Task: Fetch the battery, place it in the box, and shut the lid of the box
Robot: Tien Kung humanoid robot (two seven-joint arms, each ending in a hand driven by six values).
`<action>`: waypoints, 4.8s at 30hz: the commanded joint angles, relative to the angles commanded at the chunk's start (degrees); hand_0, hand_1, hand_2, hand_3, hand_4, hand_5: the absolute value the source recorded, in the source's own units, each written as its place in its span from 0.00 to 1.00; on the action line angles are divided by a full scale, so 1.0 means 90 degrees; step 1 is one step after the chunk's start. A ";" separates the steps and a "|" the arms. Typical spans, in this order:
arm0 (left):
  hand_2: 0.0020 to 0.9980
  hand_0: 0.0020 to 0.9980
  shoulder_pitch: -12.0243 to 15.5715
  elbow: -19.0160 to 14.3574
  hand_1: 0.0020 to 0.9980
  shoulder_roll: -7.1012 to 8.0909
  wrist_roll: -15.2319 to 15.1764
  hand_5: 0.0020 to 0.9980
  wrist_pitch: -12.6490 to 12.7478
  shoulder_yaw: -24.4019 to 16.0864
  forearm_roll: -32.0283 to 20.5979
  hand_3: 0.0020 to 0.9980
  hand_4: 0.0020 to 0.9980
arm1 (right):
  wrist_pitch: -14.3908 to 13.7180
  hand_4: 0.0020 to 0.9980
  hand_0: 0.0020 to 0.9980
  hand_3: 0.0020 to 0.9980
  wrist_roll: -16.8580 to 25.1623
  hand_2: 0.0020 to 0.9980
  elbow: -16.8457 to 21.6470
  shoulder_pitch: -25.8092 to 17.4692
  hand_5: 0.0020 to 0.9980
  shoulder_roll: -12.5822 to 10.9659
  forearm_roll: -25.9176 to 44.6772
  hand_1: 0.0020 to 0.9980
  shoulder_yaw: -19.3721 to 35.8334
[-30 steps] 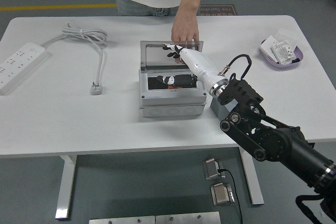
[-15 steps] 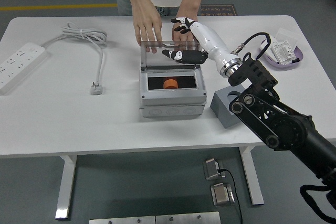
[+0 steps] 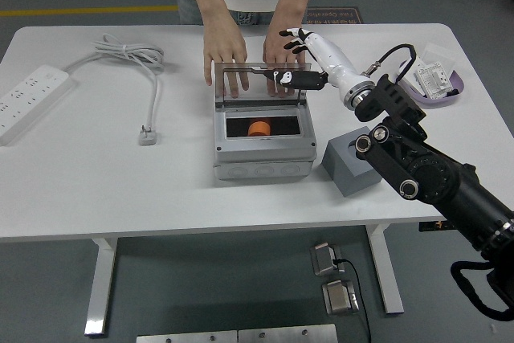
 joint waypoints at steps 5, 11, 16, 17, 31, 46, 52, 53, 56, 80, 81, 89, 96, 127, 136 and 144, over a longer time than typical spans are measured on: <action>0.72 0.73 0.0003 0.0000 0.74 -0.0008 -0.0001 0.50 0.0002 0.0014 -0.0013 0.78 0.83 | -0.0011 0.92 0.85 0.85 -0.0012 0.75 -0.0036 -0.0095 0.49 -0.0007 0.0013 0.73 -0.0085; 0.72 0.73 0.0030 0.0000 0.74 -0.0028 -0.0002 0.50 0.0010 0.0037 -0.0065 0.78 0.83 | -0.0032 0.91 0.85 0.85 -0.0115 0.75 0.0366 -0.0241 0.50 -0.0134 -0.0162 0.73 -0.0196; 0.72 0.73 0.0042 0.0000 0.74 -0.0037 -0.0012 0.50 0.0016 0.0052 -0.0095 0.78 0.83 | -0.0044 0.91 0.85 0.85 -0.0195 0.75 0.0819 -0.0397 0.51 -0.0285 -0.0354 0.73 -0.0319; 0.72 0.73 0.0042 0.0000 0.74 -0.0039 -0.0013 0.50 0.0017 0.0053 -0.0099 0.78 0.83 | -0.0045 0.91 0.85 0.85 -0.0225 0.75 0.0918 -0.0434 0.51 -0.0319 -0.0449 0.73 -0.0335; 0.72 0.73 0.0074 0.0000 0.74 -0.0065 -0.0040 0.50 0.0026 0.0126 -0.0220 0.78 0.83 | 0.0005 0.91 0.84 0.85 -0.0481 0.74 0.1916 -0.1094 0.52 -0.0742 -0.1113 0.71 -0.0556; 0.72 0.73 0.0084 0.0000 0.74 -0.0106 -0.0063 0.50 0.0034 0.0143 -0.0243 0.78 0.83 | -0.0062 0.91 0.83 0.84 -0.0498 0.73 0.2029 -0.1572 0.52 -0.0750 -0.0984 0.70 -0.0615; 0.72 0.73 0.0086 0.0000 0.74 -0.0114 -0.0055 0.50 0.0035 0.0138 -0.0238 0.78 0.83 | -0.0058 0.90 0.83 0.84 -0.0511 0.73 0.1994 -0.1637 0.52 -0.0720 -0.0985 0.70 -0.0545; 0.72 0.73 0.0088 0.0000 0.74 -0.0115 -0.0052 0.50 0.0036 0.0137 -0.0237 0.78 0.83 | -0.0058 0.90 0.83 0.84 -0.0512 0.73 0.2001 -0.1657 0.52 -0.0717 -0.1001 0.70 -0.0493; 0.72 0.73 0.0099 0.0000 0.74 -0.0119 -0.0047 0.50 0.0037 0.0145 -0.0249 0.78 0.83 | -0.0053 0.90 0.83 0.84 -0.0528 0.73 0.2076 -0.1748 0.52 -0.0724 -0.1113 0.70 -0.0233; 0.72 0.73 0.0275 0.0000 0.74 -0.0135 -0.0055 0.49 0.0060 0.0313 -0.0470 0.78 0.83 | -0.0371 0.90 0.80 0.84 0.0539 0.72 0.2277 -0.3282 0.52 -0.0901 0.0629 0.69 0.2789; 0.72 0.73 0.0284 0.0000 0.74 -0.0140 -0.0055 0.49 0.0061 0.0322 -0.0483 0.78 0.82 | -0.0386 0.90 0.74 0.82 0.0709 0.71 0.2196 -0.3317 0.52 -0.0857 0.0897 0.68 0.2731; 0.72 0.73 0.0323 0.0000 0.74 -0.0164 -0.0060 0.49 0.0067 0.0353 -0.0536 0.78 0.82 | 0.0574 0.91 0.70 0.78 0.2041 0.70 0.2408 -0.3441 0.59 -0.0548 0.2818 0.66 0.2309; 0.72 0.73 0.0329 0.0000 0.74 -0.0180 -0.0057 0.49 0.0065 0.0340 -0.0526 0.78 0.82 | 0.1497 0.92 0.67 0.71 0.2341 0.67 0.3193 -0.3535 0.77 -0.0422 0.4527 0.63 0.2427; 0.72 0.73 0.0602 0.0000 0.74 0.0050 -0.0042 0.49 -0.0110 0.0467 -0.0642 0.78 0.82 | 0.1433 0.94 0.77 0.75 0.2300 0.71 0.3389 -0.3934 0.88 -0.0334 0.8399 0.67 0.3603; 0.72 0.73 0.0526 0.0000 0.74 0.0071 -0.0085 0.50 -0.0124 0.0473 -0.0732 0.78 0.82 | 0.1366 0.95 0.71 0.71 0.2325 0.68 0.3579 -0.3984 0.90 -0.0289 0.8333 0.64 0.3766; 0.72 0.73 0.0438 0.0000 0.73 0.0052 -0.0172 0.50 -0.0111 0.0474 -0.0835 0.78 0.82 | 0.1320 0.94 0.71 0.71 0.2273 0.67 0.3891 -0.4052 0.89 -0.0329 0.8101 0.64 0.3878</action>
